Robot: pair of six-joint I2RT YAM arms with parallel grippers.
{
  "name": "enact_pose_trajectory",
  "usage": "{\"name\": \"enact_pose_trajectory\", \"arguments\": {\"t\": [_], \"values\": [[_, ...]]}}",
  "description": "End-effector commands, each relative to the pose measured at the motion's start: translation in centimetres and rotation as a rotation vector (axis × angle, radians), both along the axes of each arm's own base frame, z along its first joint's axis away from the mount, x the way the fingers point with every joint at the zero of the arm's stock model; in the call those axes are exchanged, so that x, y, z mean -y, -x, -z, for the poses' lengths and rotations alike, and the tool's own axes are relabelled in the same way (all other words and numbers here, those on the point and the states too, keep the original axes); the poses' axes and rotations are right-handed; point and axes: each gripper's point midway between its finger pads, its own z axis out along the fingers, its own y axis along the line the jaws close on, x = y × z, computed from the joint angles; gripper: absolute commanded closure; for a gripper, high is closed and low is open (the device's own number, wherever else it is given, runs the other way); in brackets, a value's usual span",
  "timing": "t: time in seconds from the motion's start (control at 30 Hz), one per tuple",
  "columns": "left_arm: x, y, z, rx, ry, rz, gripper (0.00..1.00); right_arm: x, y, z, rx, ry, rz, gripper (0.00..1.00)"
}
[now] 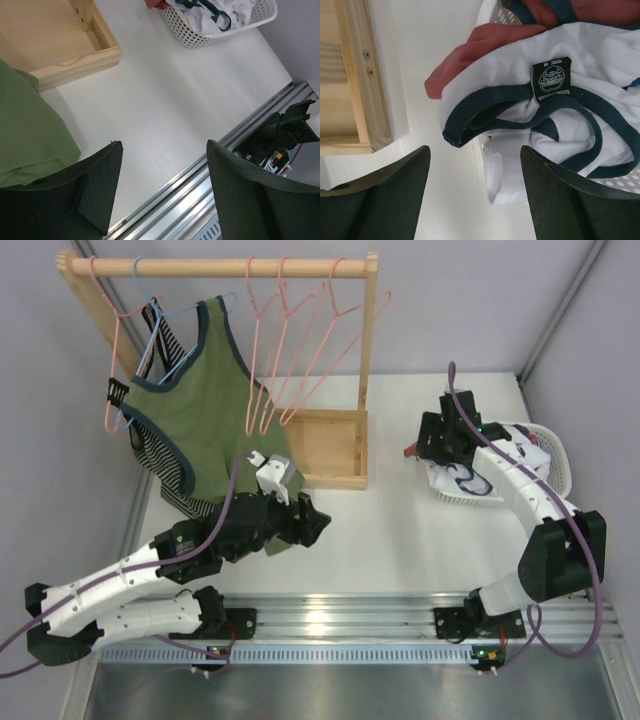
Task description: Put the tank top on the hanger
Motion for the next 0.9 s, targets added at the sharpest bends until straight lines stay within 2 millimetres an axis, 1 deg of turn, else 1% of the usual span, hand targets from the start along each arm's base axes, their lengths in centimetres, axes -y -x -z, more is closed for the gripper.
{"name": "enact_pose_trajectory", "arguments": {"t": [0.0,0.17,0.2,0.33,0.37,0.4,0.47,0.5,0.53,0.57,0.6,0.67,0.77,0.83,0.87], "values": [[-0.3,-0.1,-0.6,0.002,0.013,-0.020,0.27,-1.1,-1.8,-1.8,0.081,-0.004,-0.006,0.28],[0.0,-0.2,-0.4,-0.006,0.006,-0.017,0.27,-1.0,-2.6,0.1,0.041,0.021,0.011,0.35],[0.0,-0.2,-0.4,-0.008,0.002,-0.017,0.27,-0.9,-2.7,0.4,0.037,0.026,0.016,0.39],[0.1,-0.3,-0.3,-0.008,-0.007,-0.021,0.27,-0.7,-3.1,1.1,0.032,0.048,0.022,0.48],[0.1,-0.3,-0.3,-0.009,-0.008,-0.021,0.27,-0.6,-3.2,1.1,0.033,0.056,0.019,0.51],[0.1,-0.3,-0.2,-0.011,-0.010,-0.021,0.27,-0.6,-3.4,0.8,0.036,0.061,0.020,0.61],[0.2,-0.3,-0.1,-0.012,-0.013,-0.021,0.27,-0.5,-3.6,0.7,0.038,0.070,0.021,0.70],[0.2,-0.3,0.0,-0.014,-0.015,-0.020,0.27,-0.4,-3.6,0.4,0.038,0.075,0.018,0.80],[0.3,-0.3,0.1,-0.015,-0.017,-0.020,0.27,-0.4,-3.8,0.0,0.050,0.076,0.021,0.85],[0.3,-0.3,0.1,-0.015,-0.017,-0.020,0.27,-0.2,-3.6,-0.3,0.043,0.084,0.022,0.90],[0.3,-0.4,0.1,-0.015,-0.018,-0.021,0.27,-0.1,-3.8,-1.0,0.057,0.090,0.023,0.96],[0.2,-0.4,0.0,-0.012,-0.019,-0.020,0.27,0.1,-3.6,-3.0,0.092,0.087,0.025,1.00],[0.2,-0.5,-0.1,-0.008,-0.020,-0.023,0.27,0.4,-3.0,-7.0,0.162,0.074,0.025,1.00],[0.3,-0.5,-0.2,-0.006,-0.021,-0.022,0.27,0.7,-2.3,-10.3,0.216,0.067,0.023,1.00],[0.3,-0.5,-0.3,-0.005,-0.020,-0.022,0.27,0.7,-2.1,-11.3,0.233,0.064,0.023,1.00]]}}
